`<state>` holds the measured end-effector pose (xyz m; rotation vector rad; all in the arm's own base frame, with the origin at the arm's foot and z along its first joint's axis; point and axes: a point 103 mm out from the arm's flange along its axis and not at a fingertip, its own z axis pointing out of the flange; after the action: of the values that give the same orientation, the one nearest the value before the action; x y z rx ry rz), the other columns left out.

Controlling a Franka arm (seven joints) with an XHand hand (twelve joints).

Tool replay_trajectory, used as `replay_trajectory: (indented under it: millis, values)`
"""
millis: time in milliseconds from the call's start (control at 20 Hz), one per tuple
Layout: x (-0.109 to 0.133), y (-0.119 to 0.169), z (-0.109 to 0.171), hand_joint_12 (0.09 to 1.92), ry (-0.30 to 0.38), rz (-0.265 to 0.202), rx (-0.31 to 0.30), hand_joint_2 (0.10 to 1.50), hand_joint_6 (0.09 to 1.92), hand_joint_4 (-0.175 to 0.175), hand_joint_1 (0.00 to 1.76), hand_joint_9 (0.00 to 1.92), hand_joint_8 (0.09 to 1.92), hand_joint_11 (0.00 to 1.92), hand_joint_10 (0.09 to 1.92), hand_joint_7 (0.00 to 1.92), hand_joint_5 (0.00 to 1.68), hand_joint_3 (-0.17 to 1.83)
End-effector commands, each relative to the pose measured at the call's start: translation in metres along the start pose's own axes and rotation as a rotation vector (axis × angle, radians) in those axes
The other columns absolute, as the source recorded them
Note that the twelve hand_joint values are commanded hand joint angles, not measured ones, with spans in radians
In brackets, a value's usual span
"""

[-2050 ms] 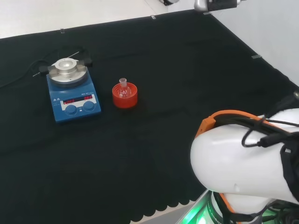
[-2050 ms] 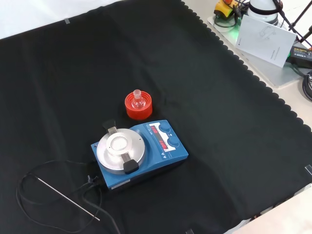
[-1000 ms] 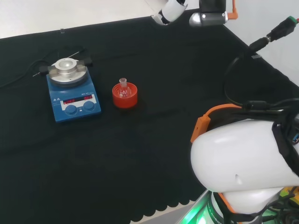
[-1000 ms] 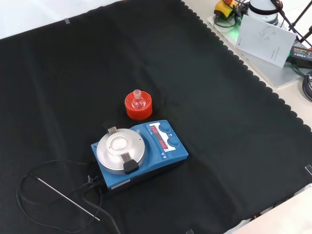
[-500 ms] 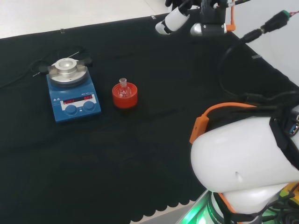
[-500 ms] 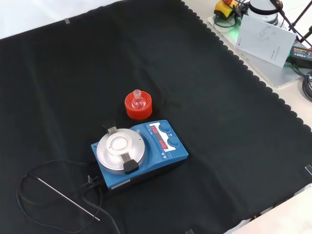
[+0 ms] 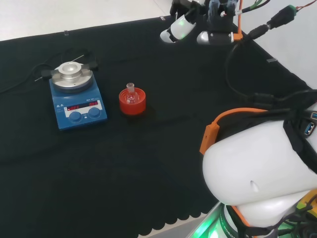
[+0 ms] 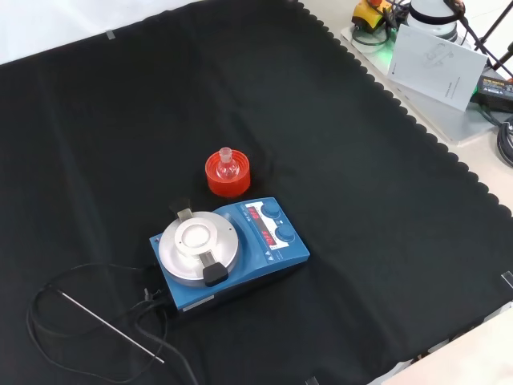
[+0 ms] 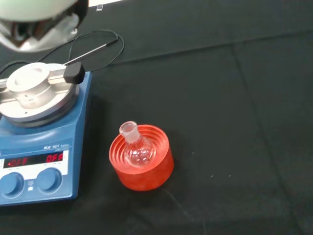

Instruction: Pick up the round-bottom flask.

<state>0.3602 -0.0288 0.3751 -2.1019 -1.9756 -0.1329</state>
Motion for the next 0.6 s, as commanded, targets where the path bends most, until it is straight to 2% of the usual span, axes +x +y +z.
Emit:
replay_trajectory:
  millis: [50,450,600]
  values:
    - [0.003,0.004,0.02,1.46,0.04,-0.012,0.035,0.38,0.83,-0.157,0.88,0.65,0.93,0.31,0.9,0.64,0.29,0.85]
    - [-0.004,0.021,0.048,1.45,0.091,0.002,0.072,0.38,0.84,-0.158,0.88,0.65,0.94,0.31,0.91,0.65,0.28,0.85]
    - [-0.004,0.027,0.057,1.45,0.117,-0.009,0.081,0.38,0.83,-0.157,0.88,0.64,0.94,0.29,0.91,0.63,0.27,0.85]
